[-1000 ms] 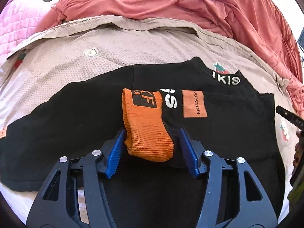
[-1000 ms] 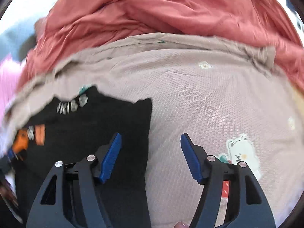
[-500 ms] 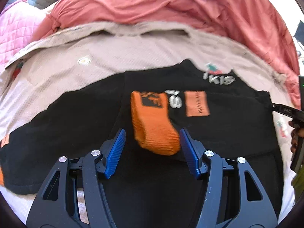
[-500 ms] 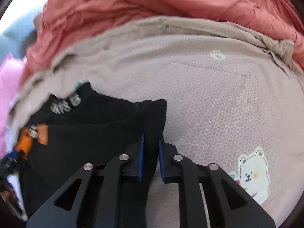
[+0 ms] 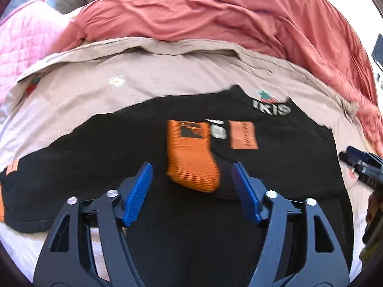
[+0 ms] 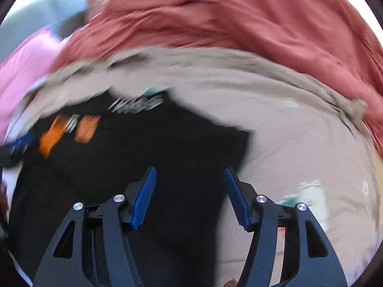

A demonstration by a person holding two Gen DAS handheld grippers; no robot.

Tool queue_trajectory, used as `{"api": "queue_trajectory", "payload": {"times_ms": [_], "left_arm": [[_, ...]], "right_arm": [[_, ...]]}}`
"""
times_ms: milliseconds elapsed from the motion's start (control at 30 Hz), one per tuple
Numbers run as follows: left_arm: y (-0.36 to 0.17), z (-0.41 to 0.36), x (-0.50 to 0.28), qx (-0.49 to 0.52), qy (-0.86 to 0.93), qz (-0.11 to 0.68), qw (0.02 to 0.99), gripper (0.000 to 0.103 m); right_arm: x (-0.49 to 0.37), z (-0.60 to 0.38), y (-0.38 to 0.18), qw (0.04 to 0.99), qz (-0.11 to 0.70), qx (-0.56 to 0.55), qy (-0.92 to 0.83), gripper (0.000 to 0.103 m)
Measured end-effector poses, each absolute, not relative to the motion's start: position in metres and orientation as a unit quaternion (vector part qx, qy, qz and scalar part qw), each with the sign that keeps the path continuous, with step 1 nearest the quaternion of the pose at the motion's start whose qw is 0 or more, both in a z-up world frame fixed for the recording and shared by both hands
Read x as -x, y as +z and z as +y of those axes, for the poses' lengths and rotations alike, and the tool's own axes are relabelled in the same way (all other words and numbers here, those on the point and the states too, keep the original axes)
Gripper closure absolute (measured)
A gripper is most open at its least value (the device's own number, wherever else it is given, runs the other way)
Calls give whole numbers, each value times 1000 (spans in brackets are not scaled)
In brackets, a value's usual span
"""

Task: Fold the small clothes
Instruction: 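Move the left tool to the other sleeve's orange cuff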

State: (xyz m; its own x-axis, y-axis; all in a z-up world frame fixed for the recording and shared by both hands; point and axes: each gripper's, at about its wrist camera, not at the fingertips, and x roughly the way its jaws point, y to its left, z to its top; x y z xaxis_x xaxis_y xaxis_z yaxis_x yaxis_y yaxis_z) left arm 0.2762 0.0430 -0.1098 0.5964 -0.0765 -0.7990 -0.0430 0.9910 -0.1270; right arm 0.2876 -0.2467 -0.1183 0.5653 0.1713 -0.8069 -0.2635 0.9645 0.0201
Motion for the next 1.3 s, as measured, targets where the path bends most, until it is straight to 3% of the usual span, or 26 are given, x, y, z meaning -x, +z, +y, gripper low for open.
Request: {"api": "queue_trajectory", "payload": {"times_ms": [167,233,367,500,567,633,700,1033,1300], "left_arm": [[-139,24,-282,21,-6,503,864,25],[-157,33,-281,44,-5,529,847,24],[-157,32,-270,32,-15,511,859,23],[-144,40,-257,80,-27,495,865,12],[-138,44,-250,96,-27,489,867,10],[-133,46,-244,105,-27,484,868,9],[-129,48,-237,103,-19,480,871,9],[-105,66,-206,108,30,464,878,9],[-79,90,-176,118,57,448,884,9]], "right_arm": [[-274,-233,-159,852,503,101,102,46],[-269,-243,-164,858,498,69,106,46],[-272,-247,-167,859,499,43,107,46],[-270,-238,-159,858,501,53,99,45],[-268,-239,-154,859,499,53,98,39],[-261,-241,-148,863,493,44,103,26],[-251,-242,-143,865,489,45,100,21],[-219,-260,-124,874,480,15,77,8],[-211,-241,-90,889,448,4,94,7]]}}
